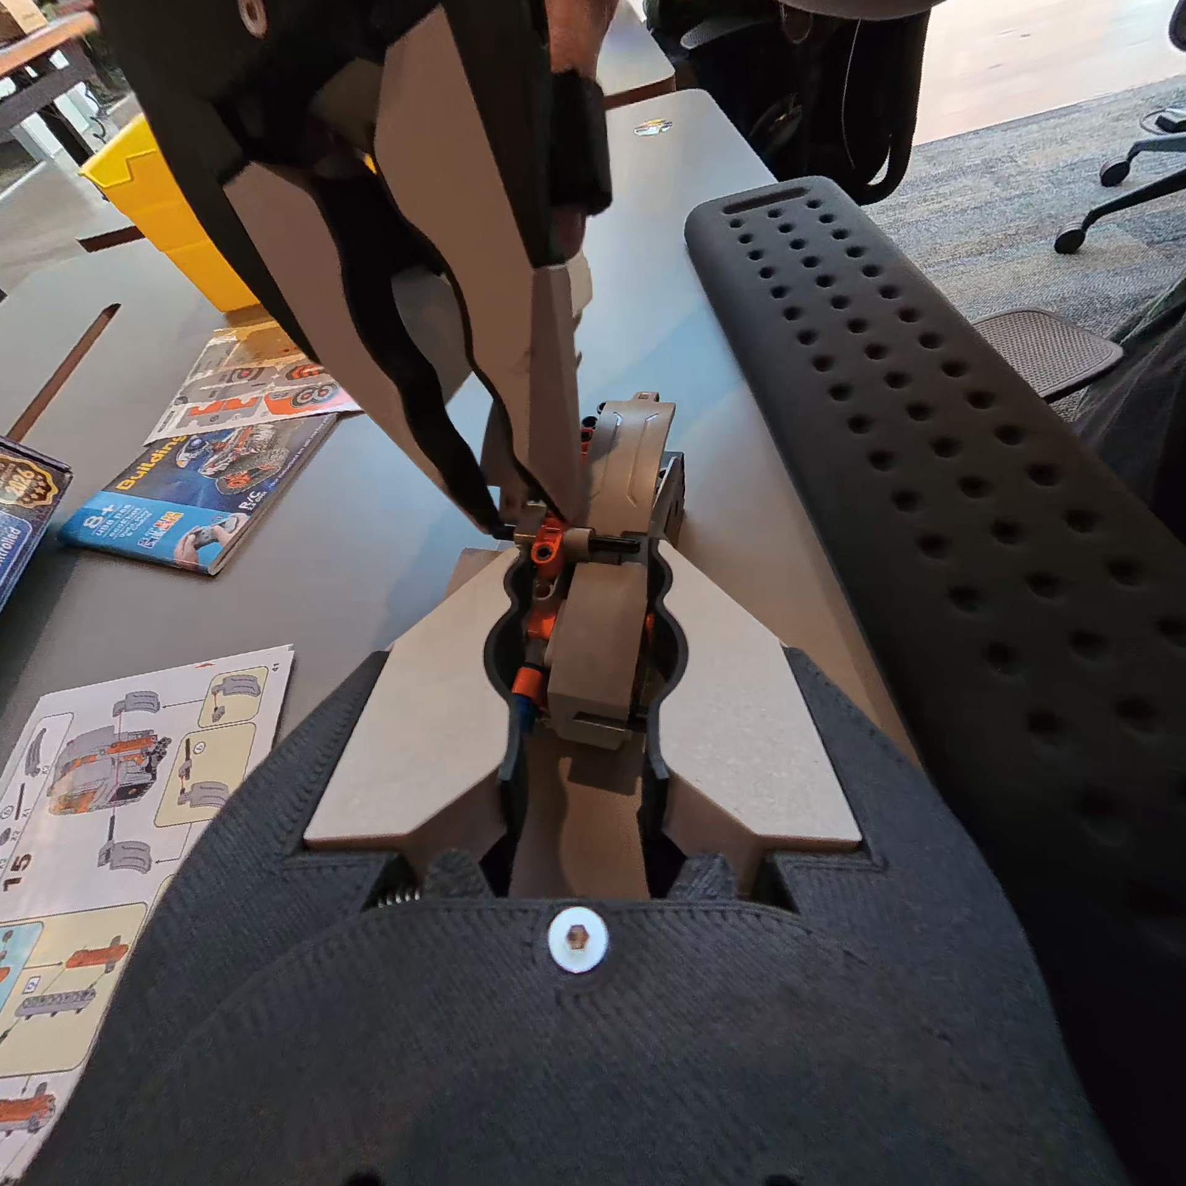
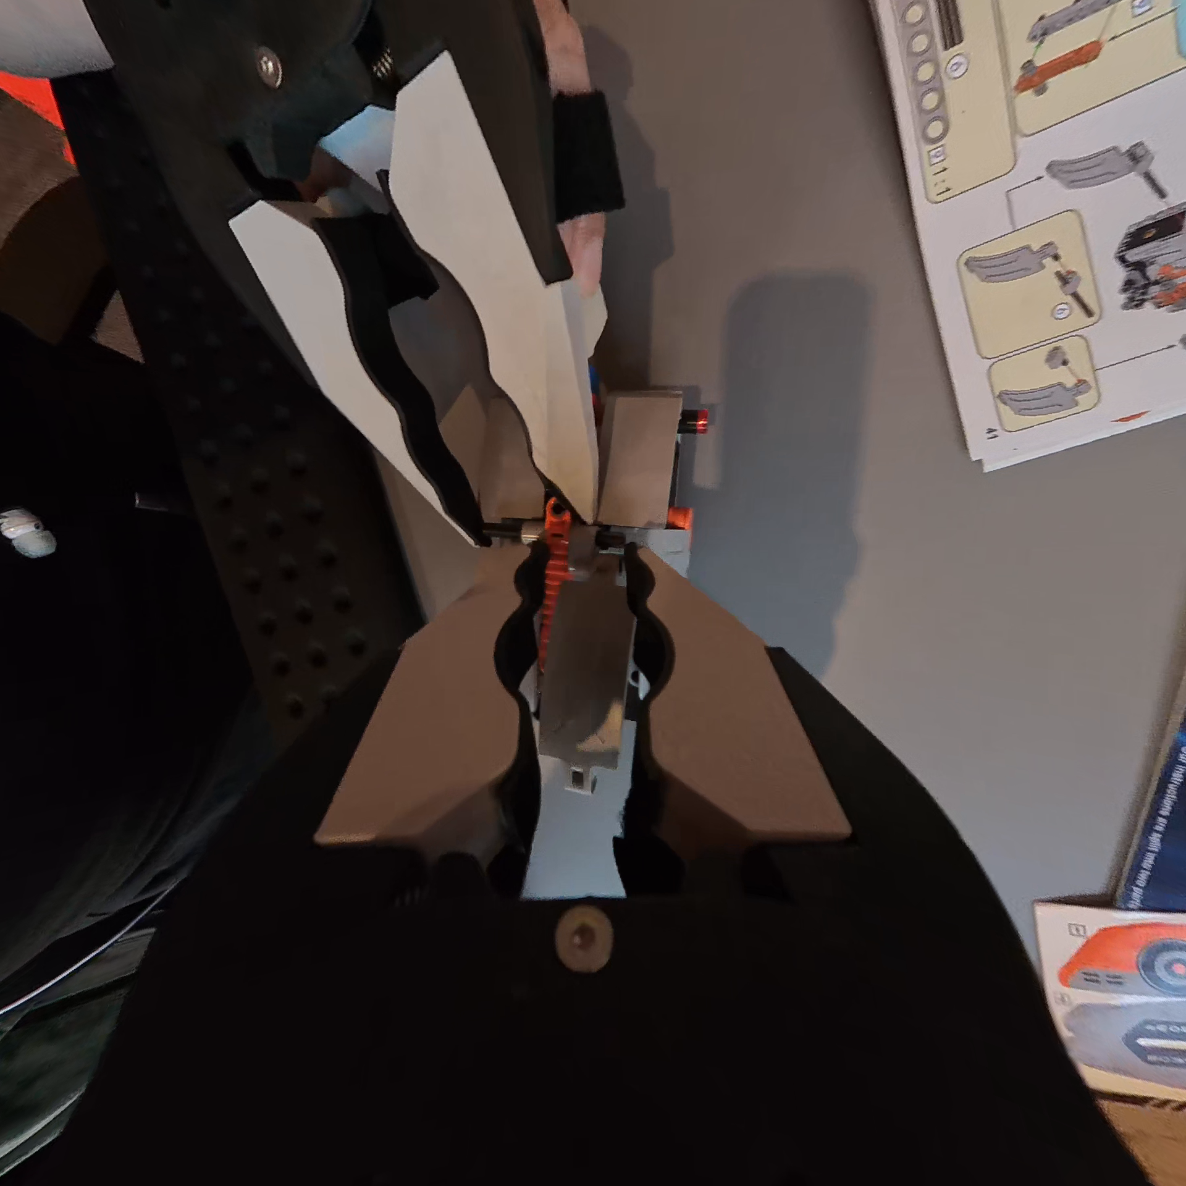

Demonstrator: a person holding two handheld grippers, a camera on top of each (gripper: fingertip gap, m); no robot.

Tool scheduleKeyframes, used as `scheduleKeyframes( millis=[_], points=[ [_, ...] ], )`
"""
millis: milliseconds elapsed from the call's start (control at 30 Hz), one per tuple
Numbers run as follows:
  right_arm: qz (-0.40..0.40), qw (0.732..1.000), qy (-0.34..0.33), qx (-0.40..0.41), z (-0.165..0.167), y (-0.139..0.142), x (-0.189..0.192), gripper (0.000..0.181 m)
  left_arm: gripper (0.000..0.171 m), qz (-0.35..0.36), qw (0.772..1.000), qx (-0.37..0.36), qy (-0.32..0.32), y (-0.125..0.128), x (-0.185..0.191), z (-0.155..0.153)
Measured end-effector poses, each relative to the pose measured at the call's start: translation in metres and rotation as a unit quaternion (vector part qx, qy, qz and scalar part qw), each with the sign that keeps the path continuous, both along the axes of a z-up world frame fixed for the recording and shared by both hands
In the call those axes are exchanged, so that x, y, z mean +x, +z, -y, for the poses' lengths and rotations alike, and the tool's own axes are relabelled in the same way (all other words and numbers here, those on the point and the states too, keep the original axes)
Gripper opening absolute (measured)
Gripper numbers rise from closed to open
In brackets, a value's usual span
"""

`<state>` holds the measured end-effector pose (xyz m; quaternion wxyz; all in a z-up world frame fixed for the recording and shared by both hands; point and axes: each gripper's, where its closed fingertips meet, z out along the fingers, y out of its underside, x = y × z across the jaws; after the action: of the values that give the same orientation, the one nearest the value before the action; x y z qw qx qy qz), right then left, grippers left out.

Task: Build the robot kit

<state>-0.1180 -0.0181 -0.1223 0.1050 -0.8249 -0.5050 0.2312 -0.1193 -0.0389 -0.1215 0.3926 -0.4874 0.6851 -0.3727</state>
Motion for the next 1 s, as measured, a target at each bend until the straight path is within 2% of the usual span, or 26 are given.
scheduleKeyframes(
  millis=[100, 433, 1000],
  points=[
    [-0.003, 1.0, -0.007, -0.003, -0.0022, 0.0011, -0.0005, 0.018, 0.034, 0.003, 1.0, 0.0, -0.001, 0.0, -0.0002, 0.0001],
    [-0.01, 0.998, -0.004, -0.063, -0.0016, -0.0003, -0.0002, 0.017, 0.034, 0.009, 1.0, 0.005, -0.003, -0.0001, 0.0001, 0.0004],
    [0.007, 0.997, 0.01, -0.078, -0.001, 0.0004, -0.0006, 0.014, 0.034, 0.01, 1.0, 0.012, -0.006, -0.0004, -0.0006, 0.0009]
  ],
)
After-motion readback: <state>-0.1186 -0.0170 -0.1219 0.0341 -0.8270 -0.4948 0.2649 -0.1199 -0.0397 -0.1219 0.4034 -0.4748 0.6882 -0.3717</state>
